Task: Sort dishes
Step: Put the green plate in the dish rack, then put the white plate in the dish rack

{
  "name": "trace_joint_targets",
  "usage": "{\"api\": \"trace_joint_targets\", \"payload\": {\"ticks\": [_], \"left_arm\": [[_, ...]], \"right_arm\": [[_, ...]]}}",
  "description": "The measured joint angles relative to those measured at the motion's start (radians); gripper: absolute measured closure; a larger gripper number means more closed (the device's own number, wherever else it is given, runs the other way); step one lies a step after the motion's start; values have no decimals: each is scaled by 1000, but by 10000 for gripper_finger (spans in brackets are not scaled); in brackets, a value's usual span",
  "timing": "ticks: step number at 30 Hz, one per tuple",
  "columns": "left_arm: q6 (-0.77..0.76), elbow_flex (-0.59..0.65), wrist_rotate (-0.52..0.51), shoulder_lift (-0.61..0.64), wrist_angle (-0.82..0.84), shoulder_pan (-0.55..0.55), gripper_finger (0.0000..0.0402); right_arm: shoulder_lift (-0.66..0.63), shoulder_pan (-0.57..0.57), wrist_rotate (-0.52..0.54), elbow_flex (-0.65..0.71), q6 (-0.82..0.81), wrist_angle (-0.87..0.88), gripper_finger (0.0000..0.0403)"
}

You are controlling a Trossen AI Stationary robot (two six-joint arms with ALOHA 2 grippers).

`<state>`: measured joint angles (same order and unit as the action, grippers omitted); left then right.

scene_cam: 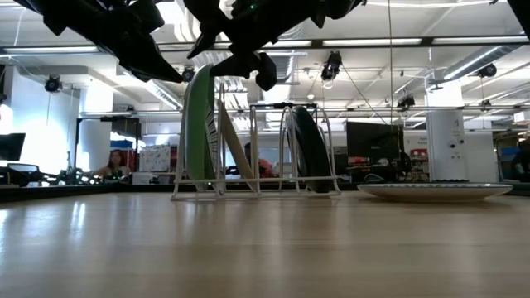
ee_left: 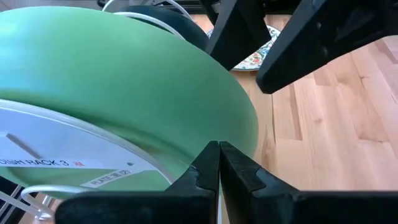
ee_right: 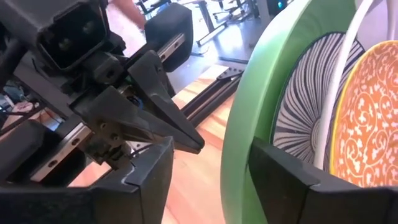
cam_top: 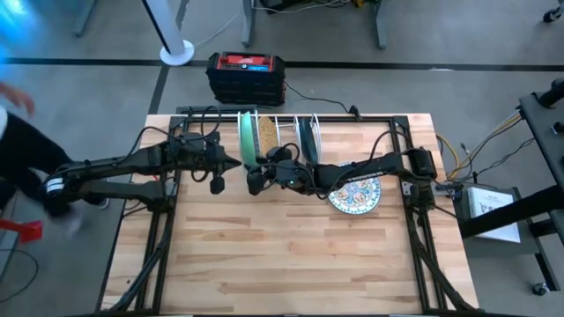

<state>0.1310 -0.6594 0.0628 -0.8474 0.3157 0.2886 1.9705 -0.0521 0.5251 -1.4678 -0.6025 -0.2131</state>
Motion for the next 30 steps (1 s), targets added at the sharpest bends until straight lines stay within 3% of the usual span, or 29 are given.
{"api": "trace_joint_targets", "payload": {"ticks": [10,22,30], "left_arm": [[-2,0,0,0,0,0,401],[-2,0,0,0,0,0,401],[5,0,0,0,1,0,401]], "right_arm": [[-1,-2,-1,-19,-8,46,164],[-4,-14,-3,-188,-12,374,131],[-5,-55,-2,-312,-54,718,125]]}}
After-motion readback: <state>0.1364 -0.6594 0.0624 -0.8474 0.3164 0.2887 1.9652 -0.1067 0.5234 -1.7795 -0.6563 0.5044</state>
